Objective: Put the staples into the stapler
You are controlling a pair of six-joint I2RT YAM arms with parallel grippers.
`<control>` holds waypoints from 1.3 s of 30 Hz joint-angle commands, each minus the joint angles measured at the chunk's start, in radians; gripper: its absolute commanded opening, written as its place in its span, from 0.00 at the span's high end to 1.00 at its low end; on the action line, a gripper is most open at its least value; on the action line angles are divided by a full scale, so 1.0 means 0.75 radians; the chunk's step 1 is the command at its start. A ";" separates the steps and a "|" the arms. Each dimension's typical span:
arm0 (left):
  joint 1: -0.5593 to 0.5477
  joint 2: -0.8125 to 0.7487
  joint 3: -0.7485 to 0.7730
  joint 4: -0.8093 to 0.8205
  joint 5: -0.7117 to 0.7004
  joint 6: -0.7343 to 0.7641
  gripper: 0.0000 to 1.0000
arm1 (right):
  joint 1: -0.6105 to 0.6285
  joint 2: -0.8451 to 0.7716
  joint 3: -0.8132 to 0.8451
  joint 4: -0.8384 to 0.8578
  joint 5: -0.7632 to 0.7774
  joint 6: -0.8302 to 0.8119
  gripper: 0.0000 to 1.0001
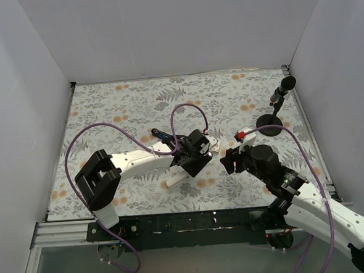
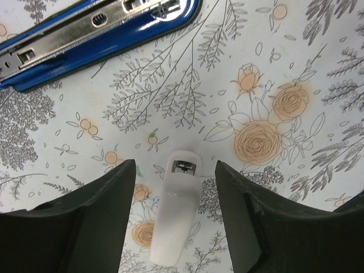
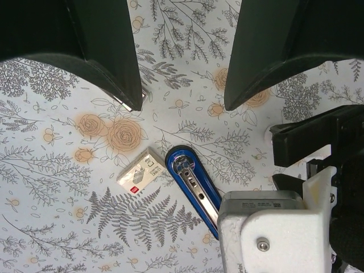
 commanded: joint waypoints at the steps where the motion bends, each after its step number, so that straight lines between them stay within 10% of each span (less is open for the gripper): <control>1: -0.037 -0.012 0.053 -0.106 -0.093 0.042 0.42 | 0.000 -0.014 -0.021 0.019 0.024 0.008 0.33; 23: -0.064 0.129 0.147 -0.245 -0.128 0.071 0.56 | 0.000 0.014 -0.021 0.043 0.015 0.006 0.33; 39: -0.060 -0.118 0.115 -0.135 0.166 0.136 1.00 | 0.000 0.029 -0.085 0.178 -0.230 -0.024 0.32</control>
